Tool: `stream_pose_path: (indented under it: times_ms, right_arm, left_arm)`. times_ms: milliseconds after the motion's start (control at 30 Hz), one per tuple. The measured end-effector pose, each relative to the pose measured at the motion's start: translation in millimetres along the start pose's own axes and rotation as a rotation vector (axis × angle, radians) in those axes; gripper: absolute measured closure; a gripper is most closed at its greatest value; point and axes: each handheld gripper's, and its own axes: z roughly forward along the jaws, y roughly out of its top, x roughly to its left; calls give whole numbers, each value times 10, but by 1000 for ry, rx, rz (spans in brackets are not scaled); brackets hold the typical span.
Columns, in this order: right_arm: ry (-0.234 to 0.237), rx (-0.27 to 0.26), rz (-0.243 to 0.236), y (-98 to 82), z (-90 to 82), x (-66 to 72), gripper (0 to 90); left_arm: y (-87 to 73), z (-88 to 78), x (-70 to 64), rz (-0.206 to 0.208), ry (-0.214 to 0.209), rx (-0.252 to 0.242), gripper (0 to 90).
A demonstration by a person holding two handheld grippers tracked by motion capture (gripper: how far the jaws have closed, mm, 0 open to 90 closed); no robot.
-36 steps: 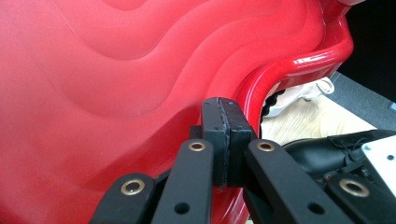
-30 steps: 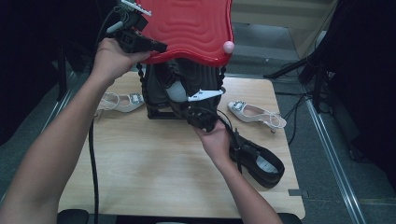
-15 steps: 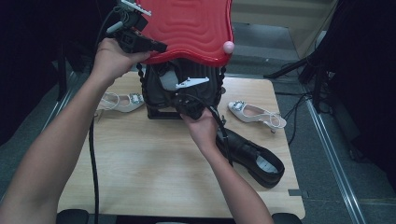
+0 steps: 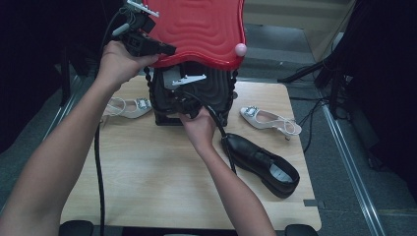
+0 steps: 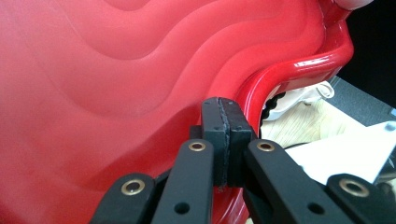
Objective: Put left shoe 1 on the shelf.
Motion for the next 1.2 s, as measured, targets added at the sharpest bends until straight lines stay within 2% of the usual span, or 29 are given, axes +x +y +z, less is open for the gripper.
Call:
stream_pose_path:
  times_ms: [100, 233, 333, 367, 400, 433, 500, 533, 667, 700, 733, 833, 933, 1000, 1067, 1100, 1133, 1200]
  right_arm:
    - [7, 11, 6, -33, 98, 16, 900]
    - [21, 10, 18, -52, 87, 25, 900]
    - [41, 18, 10, -98, 12, 33, 900]
    - [56, 12, 6, -137, -52, 34, 900]
    - [56, 12, 6, -137, -52, 34, 900]
    - [82, 15, 2, -180, -118, 29, 872]
    - [92, 20, -3, -197, -141, 27, 863]
    - [102, 32, -26, -263, -221, 32, 858]
    - [116, 14, -43, -358, -334, 30, 811]
    - [121, 11, -34, -387, -370, 27, 802]
    - [122, 8, -32, -416, -402, 23, 795]
    - [116, 3, 8, -531, -511, -13, 798]
    - [119, 5, 15, -612, -565, -31, 832]
    - [118, 3, -6, -670, -605, -33, 860]
    - [113, 6, -12, -697, -623, -34, 872]
    - [118, 12, -16, -756, -656, -45, 889]
    - [129, 17, -14, -776, -667, -52, 900]
    - [127, 12, -17, -841, -696, -53, 900]
  left_arm:
    - [4, 0, 1, -10, -1, 3, 900]
    - [14, -1, -2, -15, 4, 9, 900]
    - [24, -14, -3, -15, 8, 8, 899]
    - [26, -34, -2, -22, 0, 1, 862]
    - [28, -58, -1, -34, -11, -6, 862]
    - [30, -131, 17, -44, -31, -11, 825]
    - [19, -172, 10, -41, -27, -8, 821]
    - [6, -207, 4, -38, -33, -1, 777]
    - [-103, -324, -45, -30, -44, 3, 737]
    - [-137, -350, -66, -27, -31, -6, 716]
    - [-170, -376, -81, -27, -37, -17, 709]
    - [-280, -435, -134, -31, -46, -5, 681]
    - [-348, -441, -166, -25, -53, 2, 642]
    - [-455, -437, -214, -12, -64, -8, 625]
    - [-489, -426, -222, -13, -69, -10, 585]
    - [-555, -395, -234, -20, -79, -3, 575]
    - [-555, -395, -234, -20, -79, -3, 563]
    - [-657, -334, -246, -21, -87, 4, 548]
